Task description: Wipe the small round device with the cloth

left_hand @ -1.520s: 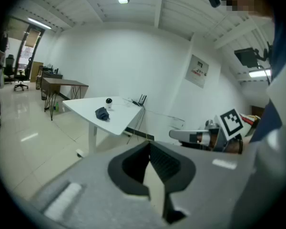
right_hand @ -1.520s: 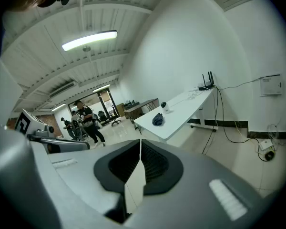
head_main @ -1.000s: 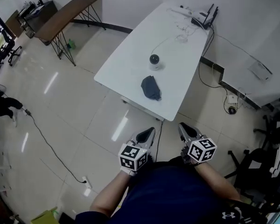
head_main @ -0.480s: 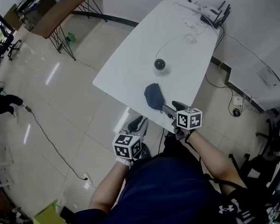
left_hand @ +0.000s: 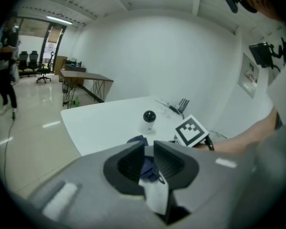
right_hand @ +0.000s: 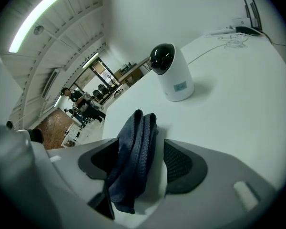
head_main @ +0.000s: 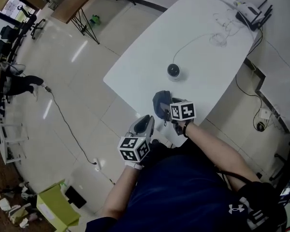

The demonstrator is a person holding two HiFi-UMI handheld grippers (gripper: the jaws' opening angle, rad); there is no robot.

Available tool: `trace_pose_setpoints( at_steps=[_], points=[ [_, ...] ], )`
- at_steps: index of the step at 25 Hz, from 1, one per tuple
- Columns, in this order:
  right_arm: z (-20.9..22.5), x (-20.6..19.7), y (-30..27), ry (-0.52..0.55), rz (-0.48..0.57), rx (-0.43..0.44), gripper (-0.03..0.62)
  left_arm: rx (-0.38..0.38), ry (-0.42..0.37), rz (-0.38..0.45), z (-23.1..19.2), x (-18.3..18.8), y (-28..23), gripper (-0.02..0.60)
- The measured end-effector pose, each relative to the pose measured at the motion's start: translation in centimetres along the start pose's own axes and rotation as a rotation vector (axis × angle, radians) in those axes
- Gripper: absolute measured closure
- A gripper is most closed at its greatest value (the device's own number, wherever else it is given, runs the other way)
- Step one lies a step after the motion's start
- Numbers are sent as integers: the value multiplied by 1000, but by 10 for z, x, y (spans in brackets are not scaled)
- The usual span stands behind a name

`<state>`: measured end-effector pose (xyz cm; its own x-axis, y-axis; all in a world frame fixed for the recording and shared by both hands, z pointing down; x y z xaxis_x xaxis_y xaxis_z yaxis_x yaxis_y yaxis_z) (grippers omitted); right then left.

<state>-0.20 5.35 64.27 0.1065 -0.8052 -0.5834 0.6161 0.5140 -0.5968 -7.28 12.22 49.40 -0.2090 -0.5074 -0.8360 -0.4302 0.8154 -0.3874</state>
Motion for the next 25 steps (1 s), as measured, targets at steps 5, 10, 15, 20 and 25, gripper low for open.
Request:
trace_pose_setpoints(
  at_steps=[5, 10, 15, 20, 25],
  points=[
    [-10, -7, -10, 13, -60, 40, 346, 36, 45, -15, 1, -12, -6, 528],
    [-27, -1, -10, -66, -27, 166, 498, -18, 39, -20, -16, -15, -15, 518],
    [-43, 55, 28, 9, 170, 204, 508, -132, 70, -21, -37, 2, -31, 437],
    [-46, 111, 47, 331, 275, 126, 516, -219, 68, -20, -23, 21, -59, 433],
    [-28, 114, 21, 982, 89, -93, 516, -242, 80, -27, -11, 23, -63, 462]
  ],
)
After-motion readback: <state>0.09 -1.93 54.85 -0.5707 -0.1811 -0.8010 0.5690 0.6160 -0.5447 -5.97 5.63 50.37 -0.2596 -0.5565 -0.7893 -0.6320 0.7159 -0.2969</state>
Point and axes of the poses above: the fingertips, and each gripper's own axes: y backward along the fingers, z to its right, x out of its top, the point moved 1 cm from there along y, backward along the fingers, and after that the axes turned 10 degrees about z, right-handed, at the moved point
